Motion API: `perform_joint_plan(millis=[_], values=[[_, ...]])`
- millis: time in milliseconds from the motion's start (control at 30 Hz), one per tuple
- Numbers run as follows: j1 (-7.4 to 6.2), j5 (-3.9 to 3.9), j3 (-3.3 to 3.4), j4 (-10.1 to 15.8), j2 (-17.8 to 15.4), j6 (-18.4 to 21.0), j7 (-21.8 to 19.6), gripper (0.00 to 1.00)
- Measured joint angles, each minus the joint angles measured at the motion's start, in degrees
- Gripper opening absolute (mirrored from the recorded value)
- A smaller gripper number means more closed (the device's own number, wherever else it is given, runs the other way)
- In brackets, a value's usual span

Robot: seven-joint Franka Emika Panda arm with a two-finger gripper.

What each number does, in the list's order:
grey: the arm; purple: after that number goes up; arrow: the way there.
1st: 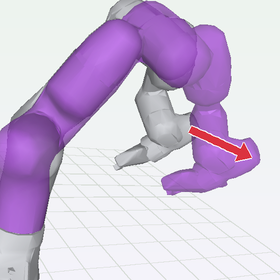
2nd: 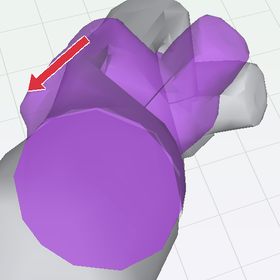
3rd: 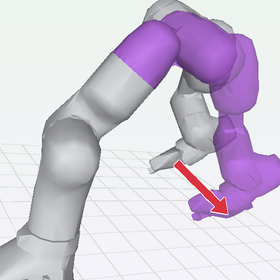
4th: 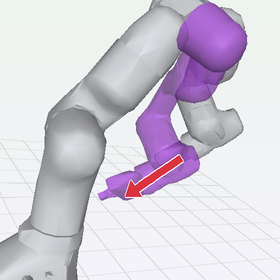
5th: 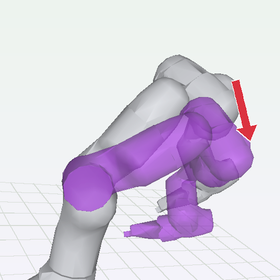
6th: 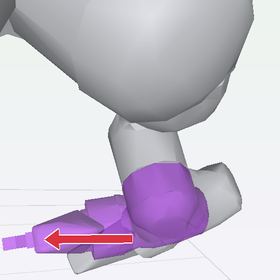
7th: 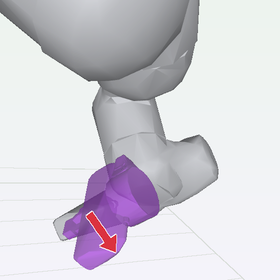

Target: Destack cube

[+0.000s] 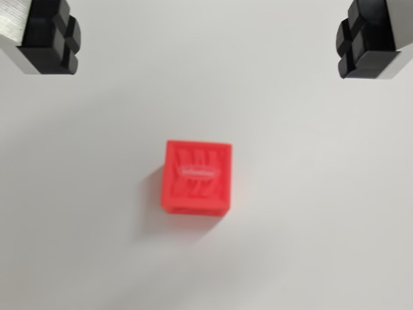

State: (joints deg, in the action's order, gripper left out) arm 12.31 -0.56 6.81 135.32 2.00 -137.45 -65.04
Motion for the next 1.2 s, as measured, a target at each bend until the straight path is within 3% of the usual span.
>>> perform_joint_plan(millis=[733, 1200], values=[[0.0, 0.95, 0.0, -4.63, -6.97, 11.48, -0.73, 1.0], [0.0, 1.1, 0.0, -6.42, -8.35, 14.69, -0.87, 1.0]])
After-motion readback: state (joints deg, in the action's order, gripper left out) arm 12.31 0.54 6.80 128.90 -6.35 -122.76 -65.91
